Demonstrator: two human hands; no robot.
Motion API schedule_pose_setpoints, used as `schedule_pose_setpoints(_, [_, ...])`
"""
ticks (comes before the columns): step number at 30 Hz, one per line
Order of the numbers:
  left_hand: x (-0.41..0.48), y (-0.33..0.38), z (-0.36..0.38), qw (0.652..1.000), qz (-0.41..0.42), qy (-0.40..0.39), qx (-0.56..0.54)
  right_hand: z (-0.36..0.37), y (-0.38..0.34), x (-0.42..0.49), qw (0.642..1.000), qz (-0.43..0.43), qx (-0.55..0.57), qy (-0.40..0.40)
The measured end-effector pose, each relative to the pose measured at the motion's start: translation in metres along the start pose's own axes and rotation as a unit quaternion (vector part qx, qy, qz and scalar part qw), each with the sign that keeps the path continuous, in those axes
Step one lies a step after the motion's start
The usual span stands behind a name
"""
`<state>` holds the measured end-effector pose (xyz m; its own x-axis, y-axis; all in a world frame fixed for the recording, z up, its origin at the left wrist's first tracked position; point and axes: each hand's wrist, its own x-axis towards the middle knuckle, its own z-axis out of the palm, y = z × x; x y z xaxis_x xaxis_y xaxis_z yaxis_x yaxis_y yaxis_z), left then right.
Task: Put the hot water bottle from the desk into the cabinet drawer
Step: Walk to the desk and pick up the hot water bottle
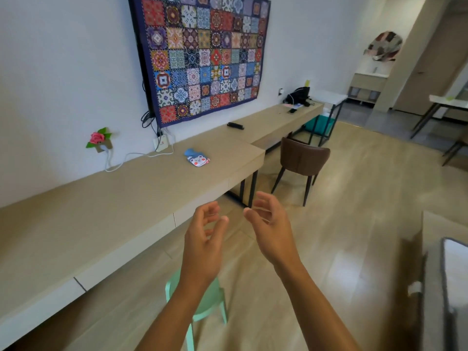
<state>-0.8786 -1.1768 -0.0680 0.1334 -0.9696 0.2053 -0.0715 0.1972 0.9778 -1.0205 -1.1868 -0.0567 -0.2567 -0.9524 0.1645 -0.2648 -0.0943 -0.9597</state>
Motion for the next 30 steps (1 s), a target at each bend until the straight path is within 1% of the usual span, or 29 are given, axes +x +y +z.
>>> schedule_pose_setpoints(3, [0.059, -0.023, 0.025, 0.999, -0.014, 0.035, -0.015, 0.006, 0.018, 0.057, 0.999, 0.008, -0.006, -0.032])
schedule_pose_setpoints(7, [0.145, -0.056, 0.06, 0.997, -0.032, 0.061, -0.036, 0.015, 0.042, 0.144, 0.998, 0.013, -0.028, -0.058])
schedule_pose_setpoints(12, [0.242, -0.081, 0.104, 0.995, -0.054, 0.07, -0.036, 0.022, 0.06, 0.258, 0.996, 0.035, -0.032, -0.075])
schedule_pose_setpoints(16, [0.303, -0.096, 0.133, 0.994, -0.077, 0.075, -0.035, 0.032, 0.082, 0.331, 0.995, 0.048, -0.011, -0.082])
schedule_pose_setpoints(19, [0.342, -0.116, 0.156, 0.992, -0.092, 0.082, -0.015, 0.038, 0.106, 0.38, 0.992, 0.069, 0.004, -0.103])
schedule_pose_setpoints(21, [0.373, -0.132, 0.176, 0.99, -0.106, 0.092, 0.002, 0.04, 0.125, 0.419, 0.989, 0.083, 0.009, -0.124])
schedule_pose_setpoints(24, [0.427, -0.153, 0.212, 0.986, -0.116, 0.116, 0.002, 0.04, 0.147, 0.489, 0.985, 0.079, 0.013, -0.151])
schedule_pose_setpoints(30, [0.514, -0.161, 0.28, 0.98, -0.132, 0.146, -0.02, 0.027, 0.171, 0.606, 0.974, 0.083, 0.011, -0.211])
